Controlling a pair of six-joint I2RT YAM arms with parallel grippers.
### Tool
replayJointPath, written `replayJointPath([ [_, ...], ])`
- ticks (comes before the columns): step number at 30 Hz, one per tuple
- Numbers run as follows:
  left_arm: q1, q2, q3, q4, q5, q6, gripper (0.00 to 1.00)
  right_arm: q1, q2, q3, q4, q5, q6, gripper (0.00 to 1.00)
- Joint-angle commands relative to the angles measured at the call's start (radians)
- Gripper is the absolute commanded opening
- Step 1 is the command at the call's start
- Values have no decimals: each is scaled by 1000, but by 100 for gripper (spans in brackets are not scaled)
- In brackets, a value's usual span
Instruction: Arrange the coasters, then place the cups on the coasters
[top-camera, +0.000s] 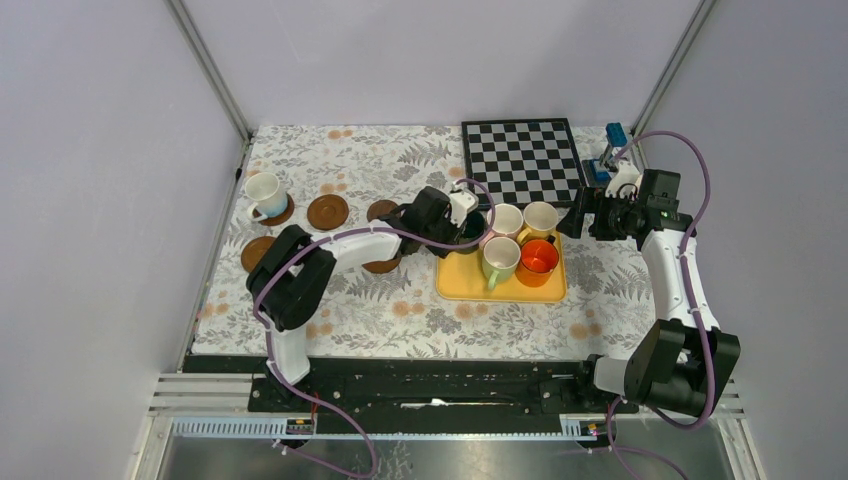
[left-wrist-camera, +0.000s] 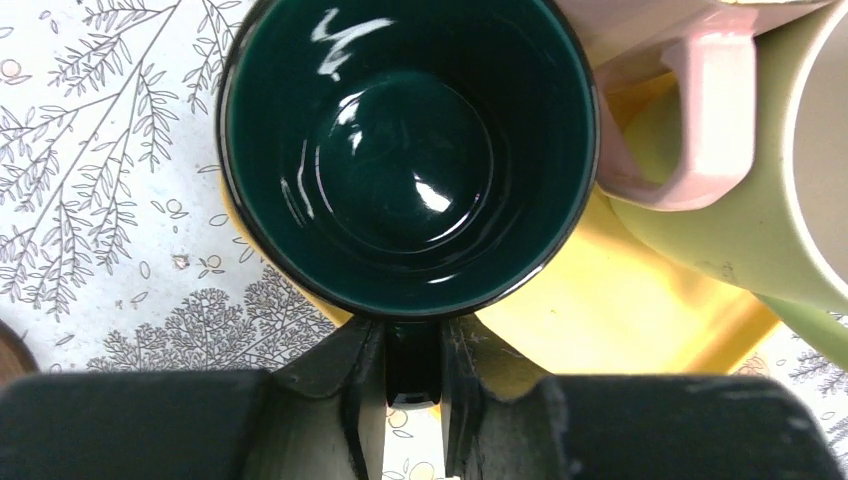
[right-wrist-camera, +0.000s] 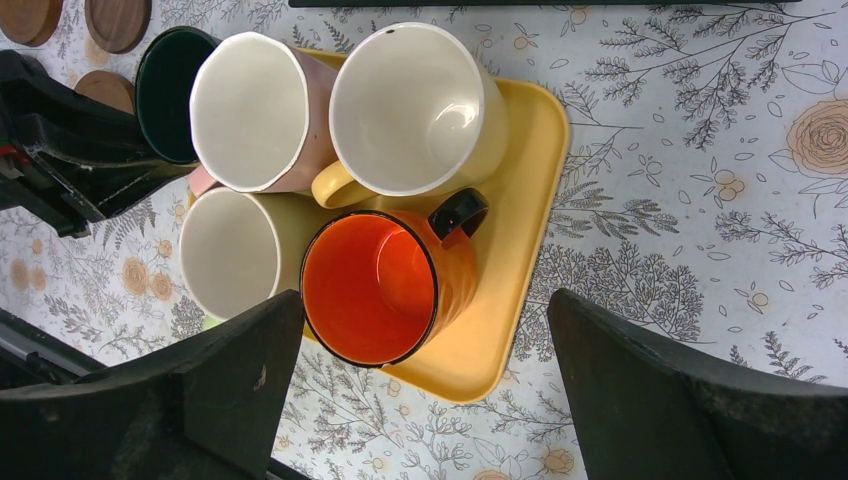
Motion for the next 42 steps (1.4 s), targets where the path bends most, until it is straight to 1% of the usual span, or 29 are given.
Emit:
replayJointPath([
  [1,1,-30,44,37,15,18,15,4,-2,18,17,-15,4,98],
  [5,1,-55,50,28,24,16,0,4,-3,14,18,-14,0,98],
  [19,12,-188,30,64,8,-5,0,4,-8,9,19,-15,0,98],
  [25,48,-228,39,49,14,-10,0,4,-8,9,20,-16,-2,98],
  [33,179,-330,22,-30,60,-8,0,4,-5,9,20,-23,-2,98],
  [37,295,-406,-34,-65,93,12,0,4,-4,6,17,-27,-2,98],
  [42,458,-504,-137,-68,124,52,0,4,2,9,18,-37,0,98],
])
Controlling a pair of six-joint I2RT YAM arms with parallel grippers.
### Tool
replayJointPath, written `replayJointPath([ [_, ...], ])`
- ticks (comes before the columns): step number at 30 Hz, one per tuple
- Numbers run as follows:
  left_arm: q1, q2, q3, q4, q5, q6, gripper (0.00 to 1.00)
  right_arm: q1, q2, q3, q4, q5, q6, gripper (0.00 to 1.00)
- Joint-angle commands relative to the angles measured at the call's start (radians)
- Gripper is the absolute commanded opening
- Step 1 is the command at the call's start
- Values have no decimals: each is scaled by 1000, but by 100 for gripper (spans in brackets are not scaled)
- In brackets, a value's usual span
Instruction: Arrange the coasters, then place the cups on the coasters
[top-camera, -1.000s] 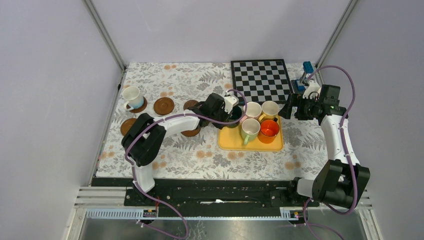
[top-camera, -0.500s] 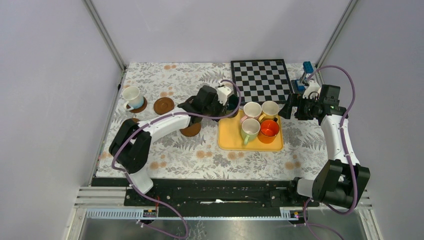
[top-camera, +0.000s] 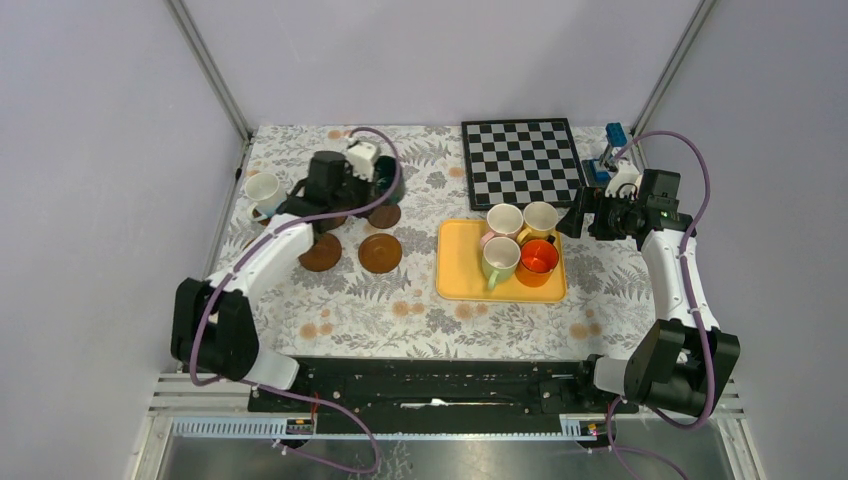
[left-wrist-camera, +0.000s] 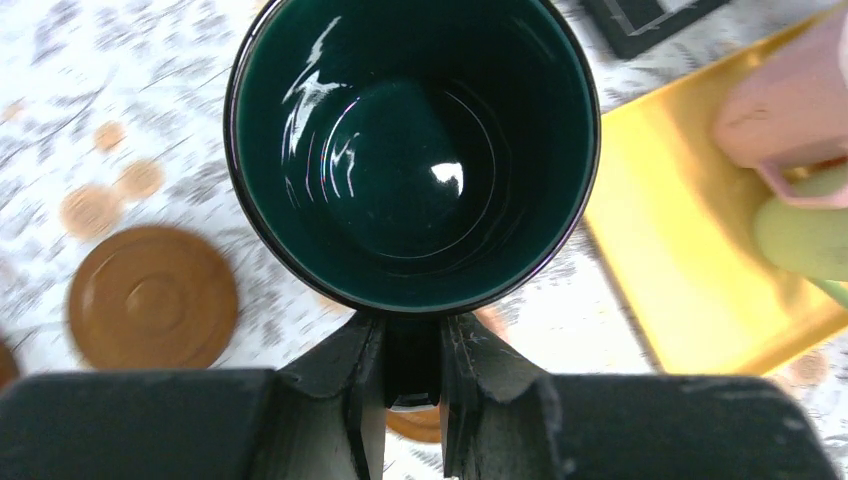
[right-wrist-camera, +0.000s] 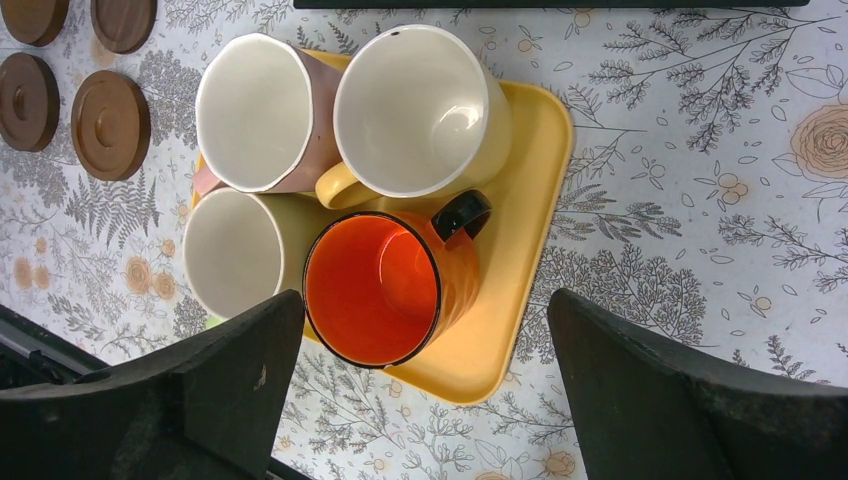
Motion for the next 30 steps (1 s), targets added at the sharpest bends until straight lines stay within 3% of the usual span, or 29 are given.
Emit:
replayJointPath([
  [1,128,-120,-62,64,61,45,0,3,4,12,15,-34,2,98],
  [9,312,-146,-129,66,98,105,0,3,16,12,10,-35,-1,98],
  [16,415,-77,-132,80,104,158,0,3,11,11,10,-37,-3,98],
  [30,457,74,-88,139,108,187,0,3,19,9,9,-34,-5,98],
])
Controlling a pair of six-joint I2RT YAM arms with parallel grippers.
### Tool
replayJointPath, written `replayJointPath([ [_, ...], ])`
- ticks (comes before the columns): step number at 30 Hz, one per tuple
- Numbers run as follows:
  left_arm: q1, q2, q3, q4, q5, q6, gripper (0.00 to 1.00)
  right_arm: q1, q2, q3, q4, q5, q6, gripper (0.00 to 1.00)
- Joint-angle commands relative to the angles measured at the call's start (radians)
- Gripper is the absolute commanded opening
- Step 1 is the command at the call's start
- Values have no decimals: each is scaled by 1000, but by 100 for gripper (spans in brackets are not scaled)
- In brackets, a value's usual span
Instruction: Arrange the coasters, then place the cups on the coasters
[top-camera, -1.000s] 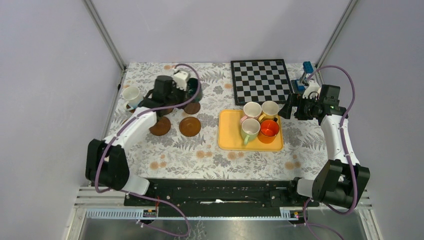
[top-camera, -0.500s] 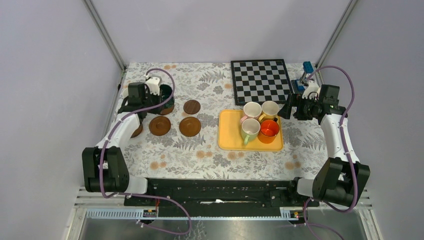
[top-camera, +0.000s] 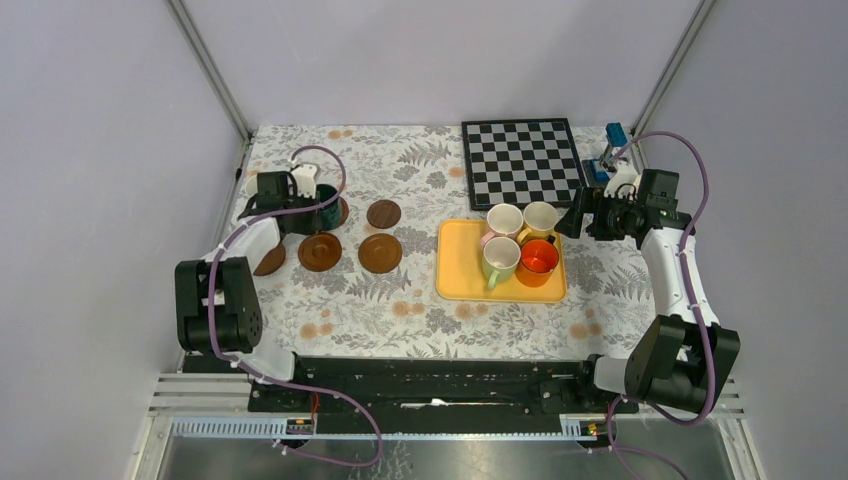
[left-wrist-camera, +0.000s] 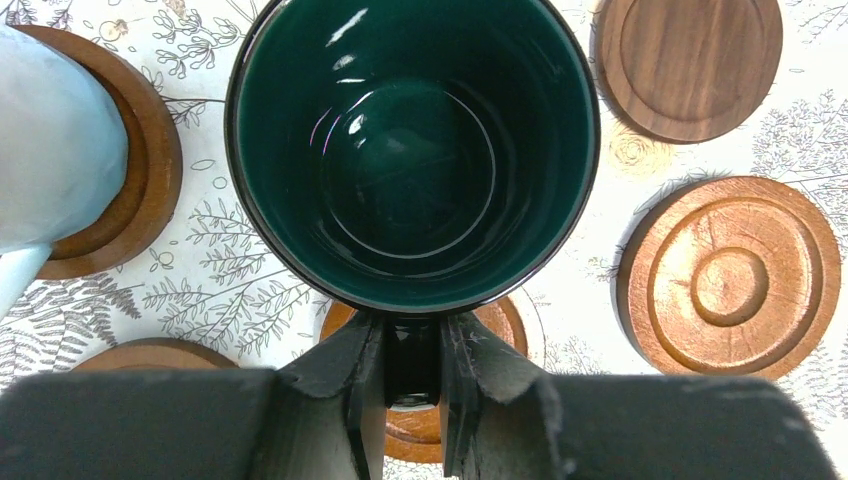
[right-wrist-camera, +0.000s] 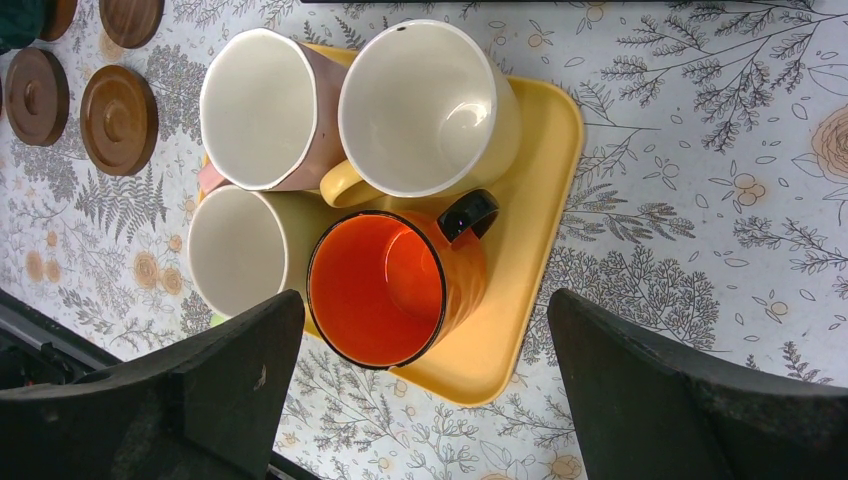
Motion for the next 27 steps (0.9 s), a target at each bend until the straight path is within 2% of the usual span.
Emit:
replayJointPath([
  [1,8,8,73,151,41,23,0,3,5,9,10,-12,-6,98],
  [18,23,104,91,204,54,37,0,3,15,13,7,-6,-5,98],
  [22,23,112,95,197,62,45,4,3,14,12,6,-7,-5,98],
  [27,22,119,100,180,58,56,14,3,14,14,5,-9,-2,98],
])
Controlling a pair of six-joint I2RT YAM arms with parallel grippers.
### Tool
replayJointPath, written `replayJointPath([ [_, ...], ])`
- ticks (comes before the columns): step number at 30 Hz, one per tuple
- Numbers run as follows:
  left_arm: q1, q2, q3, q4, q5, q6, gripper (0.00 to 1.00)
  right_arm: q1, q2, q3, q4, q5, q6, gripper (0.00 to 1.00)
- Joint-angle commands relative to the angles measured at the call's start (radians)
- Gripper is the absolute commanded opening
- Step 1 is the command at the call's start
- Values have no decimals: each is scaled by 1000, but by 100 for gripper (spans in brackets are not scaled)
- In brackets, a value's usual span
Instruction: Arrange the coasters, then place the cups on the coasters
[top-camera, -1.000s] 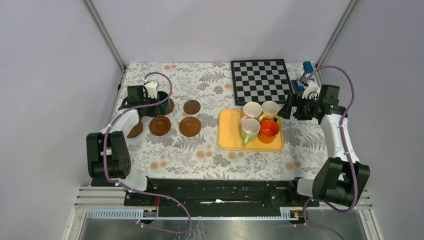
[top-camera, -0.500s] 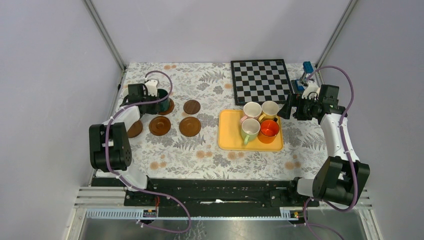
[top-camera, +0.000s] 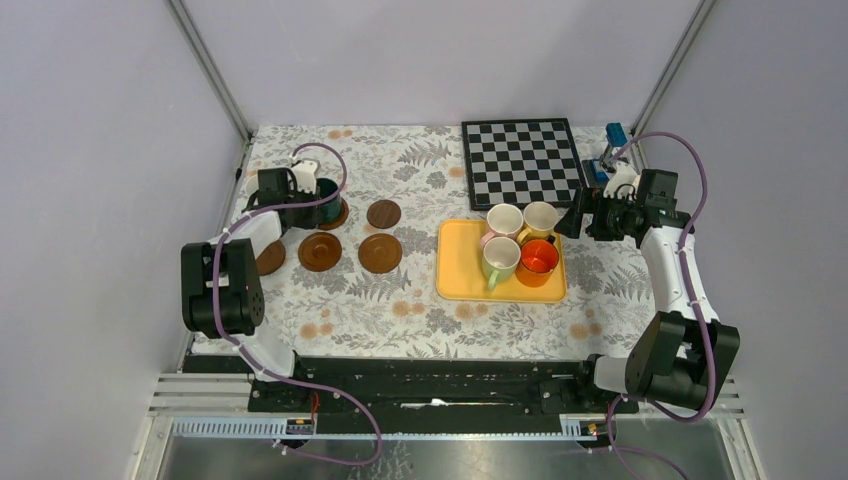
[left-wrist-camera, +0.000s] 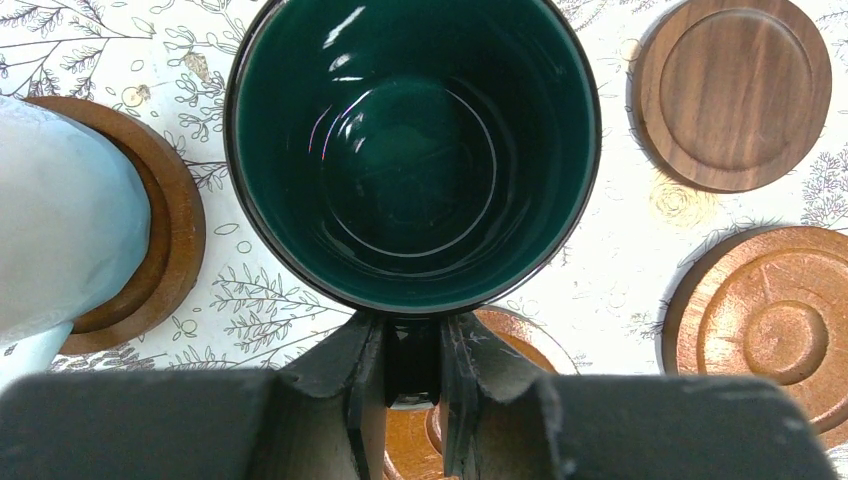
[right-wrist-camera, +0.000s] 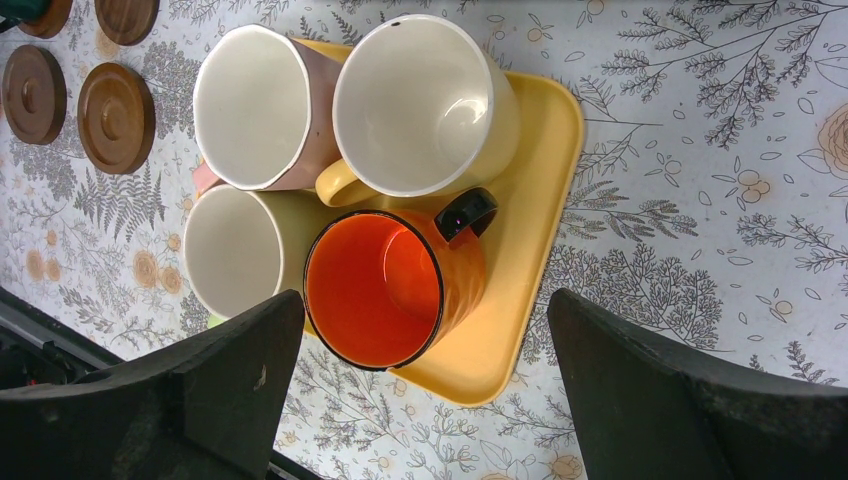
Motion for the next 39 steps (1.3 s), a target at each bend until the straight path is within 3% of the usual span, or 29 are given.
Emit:
replayJointPath([
  [1,6,1,63,68,27,21,17,4,-1,14,5,-10,-1,98],
  [12,8,-14,90,43,1,11,45,4,-2,16,4,-15,0,98],
  [22,7,-84,113,-30,-4,24,62,4,-4,14,1,-20,-7,98],
  [30,-2,-216,188,-155,34,45,71,4,-35,8,-52,-119,-147,98],
  [35,-78,-262,251,-284,80,40,72,4,-17,45,-144,-99,-249,98],
  [39,-271,-311,208,-290,80,-77,73,4,-26,26,-116,-99,-208,98],
])
